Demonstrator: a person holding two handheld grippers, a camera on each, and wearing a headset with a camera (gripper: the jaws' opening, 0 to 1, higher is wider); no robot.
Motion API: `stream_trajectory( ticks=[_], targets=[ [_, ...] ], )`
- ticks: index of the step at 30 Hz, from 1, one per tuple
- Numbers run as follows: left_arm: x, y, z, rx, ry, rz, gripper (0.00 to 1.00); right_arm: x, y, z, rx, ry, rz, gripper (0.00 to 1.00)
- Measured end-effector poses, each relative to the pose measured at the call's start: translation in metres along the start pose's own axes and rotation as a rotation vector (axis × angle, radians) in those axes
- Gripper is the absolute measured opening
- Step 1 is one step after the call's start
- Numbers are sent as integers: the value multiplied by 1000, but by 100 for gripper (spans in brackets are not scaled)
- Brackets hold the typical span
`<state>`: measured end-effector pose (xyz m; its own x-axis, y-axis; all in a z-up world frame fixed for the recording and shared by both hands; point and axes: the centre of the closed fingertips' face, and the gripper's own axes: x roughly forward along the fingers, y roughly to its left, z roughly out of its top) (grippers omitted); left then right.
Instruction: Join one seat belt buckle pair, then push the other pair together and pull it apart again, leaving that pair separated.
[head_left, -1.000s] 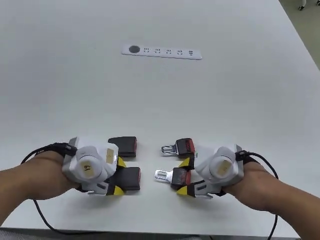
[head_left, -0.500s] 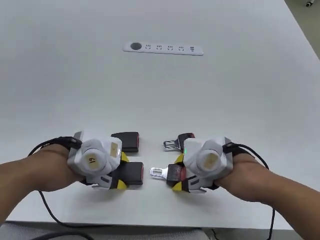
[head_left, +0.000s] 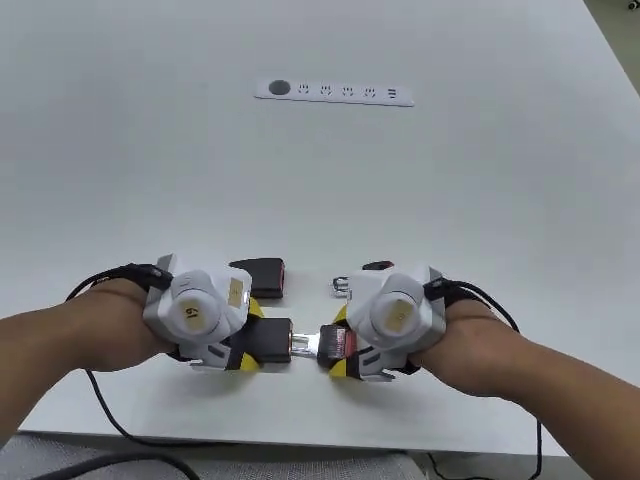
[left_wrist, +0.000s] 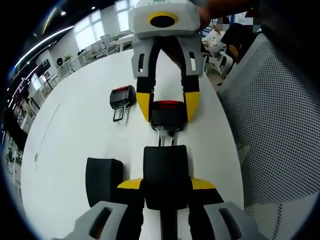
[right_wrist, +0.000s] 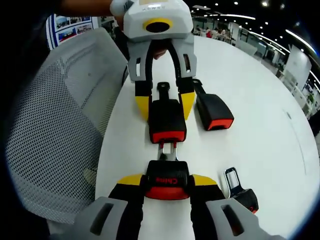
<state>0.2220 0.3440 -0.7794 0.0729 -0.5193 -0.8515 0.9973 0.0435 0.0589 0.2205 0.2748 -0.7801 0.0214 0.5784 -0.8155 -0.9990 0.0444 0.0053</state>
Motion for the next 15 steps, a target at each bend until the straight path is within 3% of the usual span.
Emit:
stream_trajectory(
  ticks=[15],
  targets=[
    [2, 2, -2, 8, -6, -32, 34, 7, 1, 4, -4, -6, 19, 31]
  ],
)
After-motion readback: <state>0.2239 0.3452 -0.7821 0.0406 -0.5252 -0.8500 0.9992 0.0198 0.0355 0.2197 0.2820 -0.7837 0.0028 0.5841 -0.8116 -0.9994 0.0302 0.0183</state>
